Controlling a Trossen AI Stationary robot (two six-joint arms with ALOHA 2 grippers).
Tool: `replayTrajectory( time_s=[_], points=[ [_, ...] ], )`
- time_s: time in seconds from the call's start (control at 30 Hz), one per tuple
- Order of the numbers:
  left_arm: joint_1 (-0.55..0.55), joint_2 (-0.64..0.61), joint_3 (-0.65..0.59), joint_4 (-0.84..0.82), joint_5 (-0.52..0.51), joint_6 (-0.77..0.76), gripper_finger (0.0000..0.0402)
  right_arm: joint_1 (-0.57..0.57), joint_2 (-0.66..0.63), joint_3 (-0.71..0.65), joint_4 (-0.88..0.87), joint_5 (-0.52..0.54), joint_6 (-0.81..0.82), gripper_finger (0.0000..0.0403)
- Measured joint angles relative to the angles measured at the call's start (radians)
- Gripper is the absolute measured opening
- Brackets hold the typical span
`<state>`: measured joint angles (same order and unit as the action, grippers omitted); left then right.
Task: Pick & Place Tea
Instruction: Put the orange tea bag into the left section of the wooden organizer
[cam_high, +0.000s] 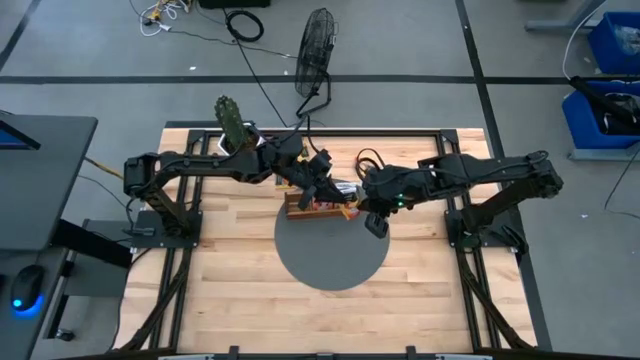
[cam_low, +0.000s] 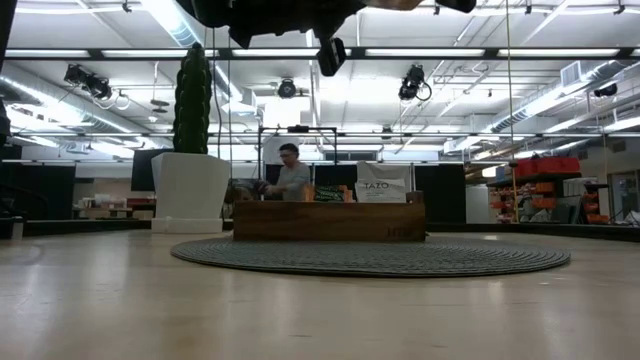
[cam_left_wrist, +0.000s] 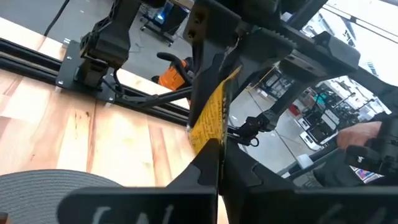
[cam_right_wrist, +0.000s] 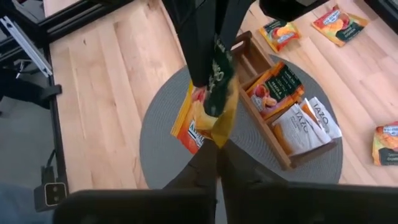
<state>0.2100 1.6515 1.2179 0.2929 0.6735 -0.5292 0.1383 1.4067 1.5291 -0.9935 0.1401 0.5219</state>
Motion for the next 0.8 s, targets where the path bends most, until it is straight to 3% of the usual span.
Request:
replayTrajectory(
  time_s=[0.13, 0.27, 0.5, 0.7, 0.8],
  points=[
    [0.016, -0.001, 0.001, -0.056, -0.006, 0.017, 0.0003, -0.013, 0.0, 0.0, -0.034, 0.023, 0.005, 0.0042],
    [0.04, -0.017, 0.0, -0.22, -0.027, 0.067, 0.0003, -0.014, -0.001, 0.0, -0.113, 0.103, 0.024, 0.0096],
    [0.058, -0.104, 0.001, -0.476, -0.206, 0.234, 0.0002, -0.014, -0.001, 0.0, -0.147, 0.245, 0.016, 0.0184],
    [0.066, -0.176, 0.001, -0.676, -0.339, 0.389, 0.0001, -0.05, -0.001, 0.0, -0.148, 0.336, -0.003, 0.0209],
    [0.074, -0.186, 0.0, -0.742, -0.356, 0.443, 0.0001, -0.079, -0.001, 0.0, -0.143, 0.35, -0.034, 0.021]
  ],
)
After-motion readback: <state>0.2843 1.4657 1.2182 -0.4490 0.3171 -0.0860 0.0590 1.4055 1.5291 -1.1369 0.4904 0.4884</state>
